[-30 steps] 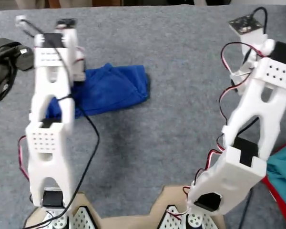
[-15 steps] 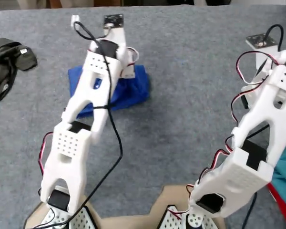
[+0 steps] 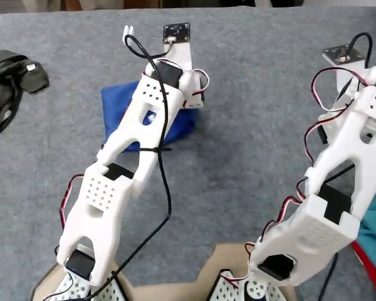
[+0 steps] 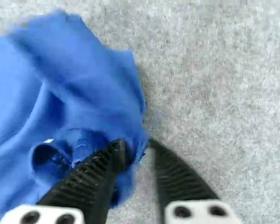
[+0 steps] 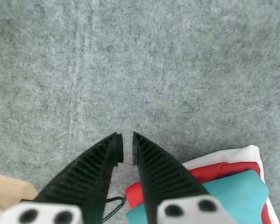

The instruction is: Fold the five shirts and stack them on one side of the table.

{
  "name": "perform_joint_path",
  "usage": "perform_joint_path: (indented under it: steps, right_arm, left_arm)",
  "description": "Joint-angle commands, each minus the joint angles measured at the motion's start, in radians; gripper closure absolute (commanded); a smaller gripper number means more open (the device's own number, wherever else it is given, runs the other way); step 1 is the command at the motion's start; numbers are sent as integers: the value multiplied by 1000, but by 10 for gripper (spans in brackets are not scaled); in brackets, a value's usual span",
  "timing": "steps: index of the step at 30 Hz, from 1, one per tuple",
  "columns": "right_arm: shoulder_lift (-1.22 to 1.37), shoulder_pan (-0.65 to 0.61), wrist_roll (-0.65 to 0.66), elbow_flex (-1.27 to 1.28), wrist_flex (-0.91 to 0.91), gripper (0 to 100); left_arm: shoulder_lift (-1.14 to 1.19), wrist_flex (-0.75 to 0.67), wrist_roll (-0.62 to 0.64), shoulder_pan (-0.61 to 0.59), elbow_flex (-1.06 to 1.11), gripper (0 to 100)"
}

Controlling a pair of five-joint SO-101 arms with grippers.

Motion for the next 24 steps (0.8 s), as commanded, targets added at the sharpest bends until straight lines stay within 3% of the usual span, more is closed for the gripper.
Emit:
perform_joint_path:
  steps: [1, 7, 17, 24]
  right_arm:
    - [-67, 7, 9, 1, 6, 941]
    - [-65, -12, 9, 12, 9, 941]
    - [-74, -228, -12, 156, 8, 941]
    - [-74, -259, -38, 160, 6, 941]
  left_arm:
    - [-24, 23, 89, -23, -11, 753]
    - [-44, 127, 68, -74, -78, 750]
    - [-53, 353, 66, -226, -407, 753]
    - [-36, 348, 64, -222, -259, 786]
